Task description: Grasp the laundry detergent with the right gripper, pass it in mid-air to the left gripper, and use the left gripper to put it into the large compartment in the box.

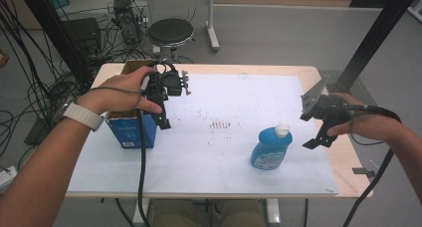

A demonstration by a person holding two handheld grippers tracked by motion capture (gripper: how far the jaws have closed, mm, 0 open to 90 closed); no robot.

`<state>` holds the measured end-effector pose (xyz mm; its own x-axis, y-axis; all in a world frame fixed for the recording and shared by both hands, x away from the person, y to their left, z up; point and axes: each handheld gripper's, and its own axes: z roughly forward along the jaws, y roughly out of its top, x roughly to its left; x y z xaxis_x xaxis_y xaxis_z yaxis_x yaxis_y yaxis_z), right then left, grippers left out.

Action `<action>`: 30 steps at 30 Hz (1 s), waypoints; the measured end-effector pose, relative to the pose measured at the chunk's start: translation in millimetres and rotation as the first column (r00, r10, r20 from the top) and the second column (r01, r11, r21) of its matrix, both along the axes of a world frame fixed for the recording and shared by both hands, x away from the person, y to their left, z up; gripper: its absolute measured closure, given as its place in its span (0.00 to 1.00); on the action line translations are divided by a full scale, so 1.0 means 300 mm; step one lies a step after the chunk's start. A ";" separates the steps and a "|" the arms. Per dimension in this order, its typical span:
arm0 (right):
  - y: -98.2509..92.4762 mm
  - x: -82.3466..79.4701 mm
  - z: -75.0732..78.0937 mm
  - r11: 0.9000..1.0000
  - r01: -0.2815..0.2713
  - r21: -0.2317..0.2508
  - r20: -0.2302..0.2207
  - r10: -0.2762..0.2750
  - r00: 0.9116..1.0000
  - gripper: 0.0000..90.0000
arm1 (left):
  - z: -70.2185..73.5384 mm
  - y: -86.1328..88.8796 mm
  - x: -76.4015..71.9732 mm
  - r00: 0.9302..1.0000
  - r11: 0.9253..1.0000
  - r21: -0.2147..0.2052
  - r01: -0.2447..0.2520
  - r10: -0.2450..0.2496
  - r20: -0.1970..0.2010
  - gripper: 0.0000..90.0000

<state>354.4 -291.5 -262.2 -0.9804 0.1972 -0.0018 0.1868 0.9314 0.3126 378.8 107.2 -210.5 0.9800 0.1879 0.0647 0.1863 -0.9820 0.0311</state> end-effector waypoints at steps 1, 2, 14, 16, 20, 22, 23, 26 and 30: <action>-0.001 0.001 0.001 1.000 -0.002 -0.002 -0.001 0.002 1.000 0.09 | 0.000 0.000 0.000 1.000 1.000 0.000 0.000 0.000 0.000 0.10; -0.002 0.000 0.002 1.000 0.002 -0.003 0.002 -0.002 1.000 0.09 | 0.000 -0.001 0.000 1.000 1.000 0.001 0.000 0.000 0.001 0.10; -0.010 -0.003 0.013 1.000 0.002 0.011 0.010 -0.003 1.000 0.07 | -0.003 -0.007 0.002 1.000 1.000 0.000 -0.005 0.005 0.000 0.10; -0.011 -0.004 0.012 1.000 0.003 0.014 0.012 -0.003 1.000 0.07 | -0.003 -0.008 0.003 1.000 1.000 0.002 -0.006 0.006 -0.001 0.10; -0.017 -0.008 0.008 1.000 0.003 0.026 0.013 -0.003 1.000 0.07 | -0.006 -0.009 0.004 1.000 1.000 -0.002 -0.014 0.014 0.000 0.10; -0.018 -0.009 0.004 1.000 0.002 0.029 0.012 -0.002 1.000 0.07 | -0.008 -0.010 0.005 1.000 1.000 -0.001 -0.013 0.013 -0.003 0.10; -0.019 -0.009 0.003 1.000 0.001 0.029 0.012 -0.002 1.000 0.07 | -0.010 -0.010 0.005 1.000 1.000 -0.002 -0.010 0.010 -0.003 0.10; -0.019 -0.009 0.003 0.999 -0.001 0.032 0.011 0.000 1.000 0.07 | -0.013 -0.011 0.005 1.000 1.000 -0.003 -0.012 0.012 -0.003 0.10; -0.016 -0.009 0.007 0.999 -0.003 0.034 0.012 0.002 1.000 0.07 | -0.014 -0.011 0.005 1.000 1.000 -0.001 -0.012 0.012 -0.006 0.10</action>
